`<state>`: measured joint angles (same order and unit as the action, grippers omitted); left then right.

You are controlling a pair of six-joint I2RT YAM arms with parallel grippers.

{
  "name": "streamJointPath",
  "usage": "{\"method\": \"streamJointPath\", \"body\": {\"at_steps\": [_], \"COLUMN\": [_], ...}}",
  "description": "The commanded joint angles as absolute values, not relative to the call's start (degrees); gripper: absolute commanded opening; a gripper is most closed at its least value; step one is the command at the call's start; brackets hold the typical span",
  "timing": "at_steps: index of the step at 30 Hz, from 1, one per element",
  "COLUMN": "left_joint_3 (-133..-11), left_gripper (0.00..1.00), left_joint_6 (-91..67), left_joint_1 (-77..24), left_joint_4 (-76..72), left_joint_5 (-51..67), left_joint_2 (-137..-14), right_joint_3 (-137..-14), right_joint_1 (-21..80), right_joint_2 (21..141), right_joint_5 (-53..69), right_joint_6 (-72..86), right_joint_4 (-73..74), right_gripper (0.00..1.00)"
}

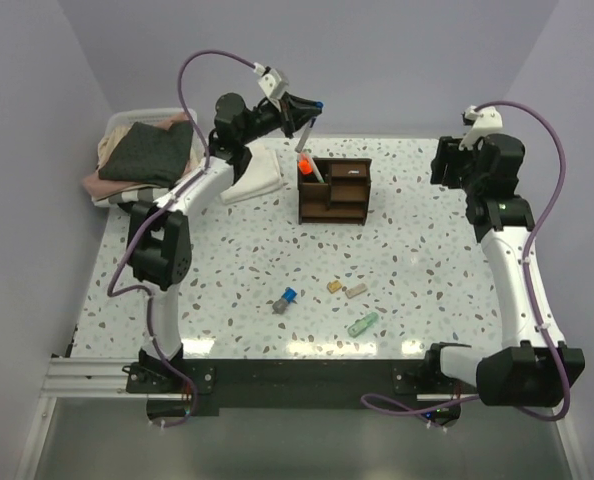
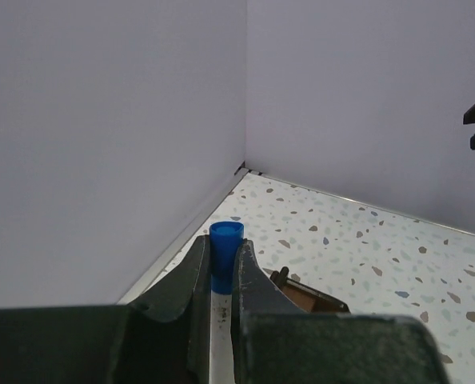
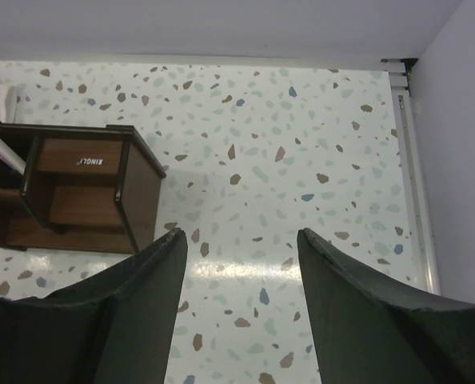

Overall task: Sort the stationery into containers
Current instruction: Place the pen in the storage box.

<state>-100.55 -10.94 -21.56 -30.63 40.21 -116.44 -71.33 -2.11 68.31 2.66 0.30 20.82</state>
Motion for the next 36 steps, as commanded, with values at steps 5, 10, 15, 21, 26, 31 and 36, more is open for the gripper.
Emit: {"method": "streamJointPath", "body": {"at_steps": [5,10,15,21,26,31,36], "left_joint_3": [-102.5,-103.1,-103.0,-101.2,-101.0,-99.4,-97.1], "left_gripper": [0.0,0.0,0.0,0.0,0.0,0.0,0.18], "left_joint_6": [-26.2,-29.7,-31.5,-32.3,-32.2,-32.1,-33.0], "left_joint_1": [-20.0,-20.7,-21.2,-21.3,-21.5,-22.6,-22.7], "left_joint_4": [-55.8,-58.5,-59.6,-62.0,-64.3,-65.4,-66.6], "left_joint_5": [43.3,43.1,42.4,42.6,43.1,43.0,43.4], "left_joint_2": [-125.8,-128.7,-130.6,-132.0,-134.1,-134.5,-133.8], "right_joint_3": [-82.2,-83.2,-83.1,-83.7,-85.9,-86.0,-83.8], "right_joint_1": [-2.4,-2.4,-2.4,-2.4,-2.3,-2.4,-2.2], "right_joint_2": [73.8,75.4,76.5,77.9,80.1,81.1,80.5], "right_joint_5": [1.8,1.6,1.6,1.6,1.9,2.6,3.0], "right_joint_6": [-8.1,-8.9,-9.1,-9.8,-10.4,-10.1,-9.2], "right_joint_4": [26.0,26.5,26.6,26.8,28.2,27.5,26.5], "right_gripper": [0.61,0.61,0.62,0.61,0.61,0.61,0.61]}}
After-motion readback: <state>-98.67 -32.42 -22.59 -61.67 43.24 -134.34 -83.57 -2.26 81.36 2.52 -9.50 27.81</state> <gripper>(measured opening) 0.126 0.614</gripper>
